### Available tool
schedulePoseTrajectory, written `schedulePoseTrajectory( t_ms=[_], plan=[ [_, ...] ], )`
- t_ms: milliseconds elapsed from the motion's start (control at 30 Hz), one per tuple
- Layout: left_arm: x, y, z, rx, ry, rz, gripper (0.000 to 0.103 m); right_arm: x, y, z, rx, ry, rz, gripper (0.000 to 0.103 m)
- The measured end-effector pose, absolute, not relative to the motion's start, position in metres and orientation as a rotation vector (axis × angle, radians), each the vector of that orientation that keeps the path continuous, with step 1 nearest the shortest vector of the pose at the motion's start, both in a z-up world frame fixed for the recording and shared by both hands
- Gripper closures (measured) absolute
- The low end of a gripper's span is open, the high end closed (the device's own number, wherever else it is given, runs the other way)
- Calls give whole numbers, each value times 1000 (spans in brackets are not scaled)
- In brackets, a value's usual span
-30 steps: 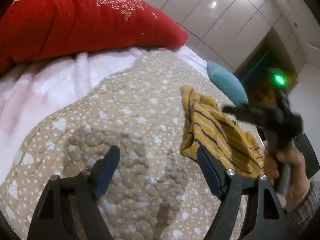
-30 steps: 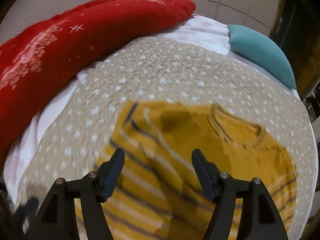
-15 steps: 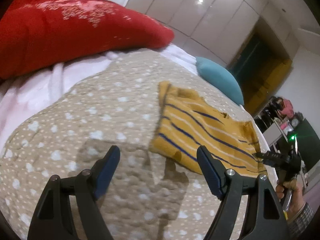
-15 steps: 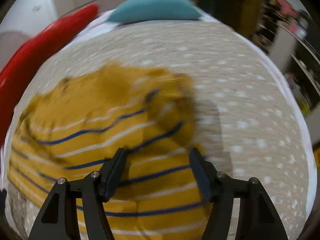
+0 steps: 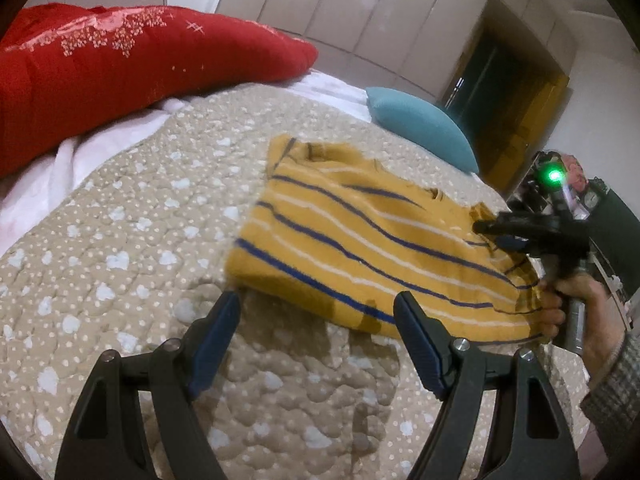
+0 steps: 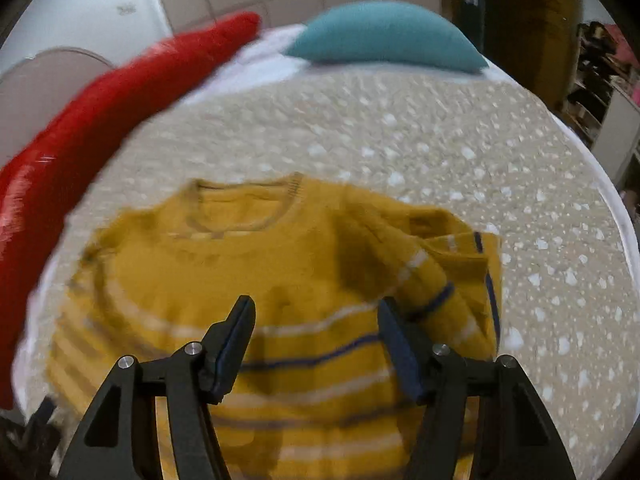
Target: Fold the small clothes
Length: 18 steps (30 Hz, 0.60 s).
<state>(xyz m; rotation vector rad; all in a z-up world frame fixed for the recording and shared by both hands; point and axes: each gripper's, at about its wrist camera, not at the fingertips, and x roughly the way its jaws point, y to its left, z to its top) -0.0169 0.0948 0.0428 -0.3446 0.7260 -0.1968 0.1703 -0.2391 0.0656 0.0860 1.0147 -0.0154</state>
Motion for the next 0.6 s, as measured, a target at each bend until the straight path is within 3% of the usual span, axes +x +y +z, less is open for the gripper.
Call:
schedulePoseTrajectory(
  t_ms=[233,600],
  plan=[
    [-1,106,39,-428,765,-224,23,170,-258,66,94,970,-137,36],
    [6,118,21,-527,818,-213,20,62,-311,88,238,921,-55,25]
  ],
)
